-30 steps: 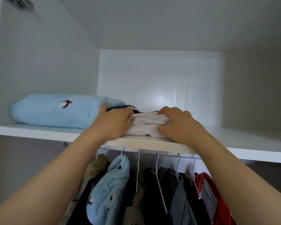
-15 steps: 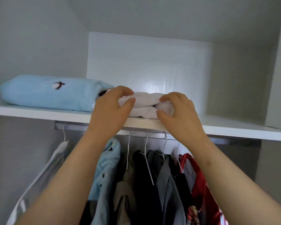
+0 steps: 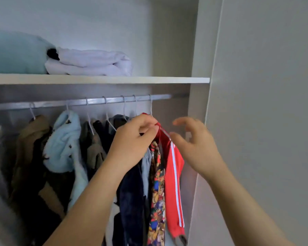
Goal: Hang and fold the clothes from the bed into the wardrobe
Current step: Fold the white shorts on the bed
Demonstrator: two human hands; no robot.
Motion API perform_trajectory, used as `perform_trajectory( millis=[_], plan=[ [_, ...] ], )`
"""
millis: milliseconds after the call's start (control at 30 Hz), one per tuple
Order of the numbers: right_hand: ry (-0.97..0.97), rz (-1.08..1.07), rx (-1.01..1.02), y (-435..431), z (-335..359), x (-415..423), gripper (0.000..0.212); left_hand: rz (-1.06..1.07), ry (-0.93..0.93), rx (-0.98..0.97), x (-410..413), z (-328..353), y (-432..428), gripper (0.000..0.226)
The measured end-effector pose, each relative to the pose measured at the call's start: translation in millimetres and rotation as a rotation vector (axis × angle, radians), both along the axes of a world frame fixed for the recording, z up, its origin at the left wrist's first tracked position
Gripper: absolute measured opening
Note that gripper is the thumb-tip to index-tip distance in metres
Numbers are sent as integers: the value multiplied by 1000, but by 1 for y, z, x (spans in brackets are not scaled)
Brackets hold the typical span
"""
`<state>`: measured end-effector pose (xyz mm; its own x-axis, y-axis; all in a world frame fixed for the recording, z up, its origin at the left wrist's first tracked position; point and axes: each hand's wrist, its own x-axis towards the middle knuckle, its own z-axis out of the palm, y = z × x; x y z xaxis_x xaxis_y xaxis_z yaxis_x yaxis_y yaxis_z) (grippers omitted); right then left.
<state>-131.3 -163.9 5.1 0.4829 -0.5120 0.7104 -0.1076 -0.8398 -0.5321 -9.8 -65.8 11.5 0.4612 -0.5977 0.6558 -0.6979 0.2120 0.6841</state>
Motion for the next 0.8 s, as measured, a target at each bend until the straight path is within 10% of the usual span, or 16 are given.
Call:
perform_trajectory(
  millis=[300, 800],
  plan=[
    [77, -497, 414, 39, -80, -202, 17, -440, 84, 271, -164, -79, -38, 13],
    [-335, -1264, 882, 294, -201, -606, 14, -1180, 40, 771, -576, -196, 83, 11]
  ],
)
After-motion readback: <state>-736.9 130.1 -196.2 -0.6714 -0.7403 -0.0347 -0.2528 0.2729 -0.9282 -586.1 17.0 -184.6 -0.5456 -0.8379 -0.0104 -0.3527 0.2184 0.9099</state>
